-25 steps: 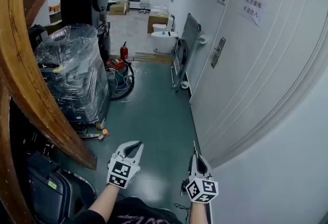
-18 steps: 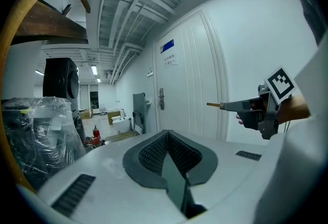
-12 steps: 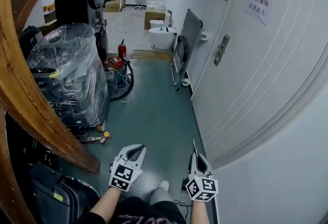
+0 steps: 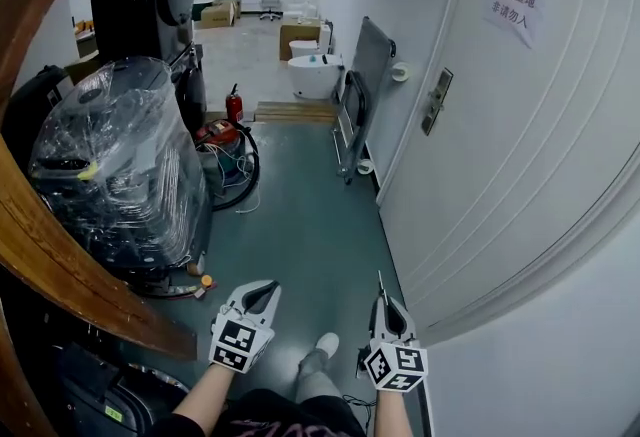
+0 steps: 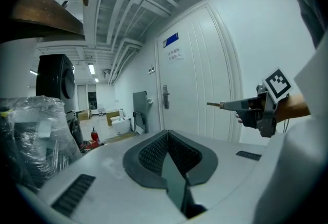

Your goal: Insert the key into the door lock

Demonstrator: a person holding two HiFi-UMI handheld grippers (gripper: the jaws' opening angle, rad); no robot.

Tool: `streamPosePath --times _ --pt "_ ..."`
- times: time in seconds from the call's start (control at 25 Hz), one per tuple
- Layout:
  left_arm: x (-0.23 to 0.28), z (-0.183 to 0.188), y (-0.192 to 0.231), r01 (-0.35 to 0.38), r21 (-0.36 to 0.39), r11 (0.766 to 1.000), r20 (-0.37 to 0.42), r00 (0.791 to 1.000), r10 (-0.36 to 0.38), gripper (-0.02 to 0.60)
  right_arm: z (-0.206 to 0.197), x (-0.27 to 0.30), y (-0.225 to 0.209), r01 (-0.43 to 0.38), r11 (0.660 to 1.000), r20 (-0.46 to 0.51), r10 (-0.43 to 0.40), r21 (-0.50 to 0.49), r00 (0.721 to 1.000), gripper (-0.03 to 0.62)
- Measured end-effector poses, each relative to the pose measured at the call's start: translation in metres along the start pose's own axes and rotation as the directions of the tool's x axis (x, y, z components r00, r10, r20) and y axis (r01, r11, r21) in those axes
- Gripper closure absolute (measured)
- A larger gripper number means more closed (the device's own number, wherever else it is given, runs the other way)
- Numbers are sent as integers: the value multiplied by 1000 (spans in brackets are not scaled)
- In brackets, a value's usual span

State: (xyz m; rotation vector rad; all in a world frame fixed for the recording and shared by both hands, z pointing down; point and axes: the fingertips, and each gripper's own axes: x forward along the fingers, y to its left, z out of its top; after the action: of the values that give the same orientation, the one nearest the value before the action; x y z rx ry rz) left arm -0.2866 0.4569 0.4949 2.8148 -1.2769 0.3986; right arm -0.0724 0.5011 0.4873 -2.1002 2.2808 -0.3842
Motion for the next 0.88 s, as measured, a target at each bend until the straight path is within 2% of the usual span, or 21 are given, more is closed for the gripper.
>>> streamPosePath --times 0.64,0.88 --pt "231 34 58 33 40 999 -80 996 -30 569 43 201 -131 30 999 -35 -29 39 999 514" --pt "295 52 66 46 53 998 -87 995 -42 569 65 248 -173 44 997 -23 -43 55 999 514"
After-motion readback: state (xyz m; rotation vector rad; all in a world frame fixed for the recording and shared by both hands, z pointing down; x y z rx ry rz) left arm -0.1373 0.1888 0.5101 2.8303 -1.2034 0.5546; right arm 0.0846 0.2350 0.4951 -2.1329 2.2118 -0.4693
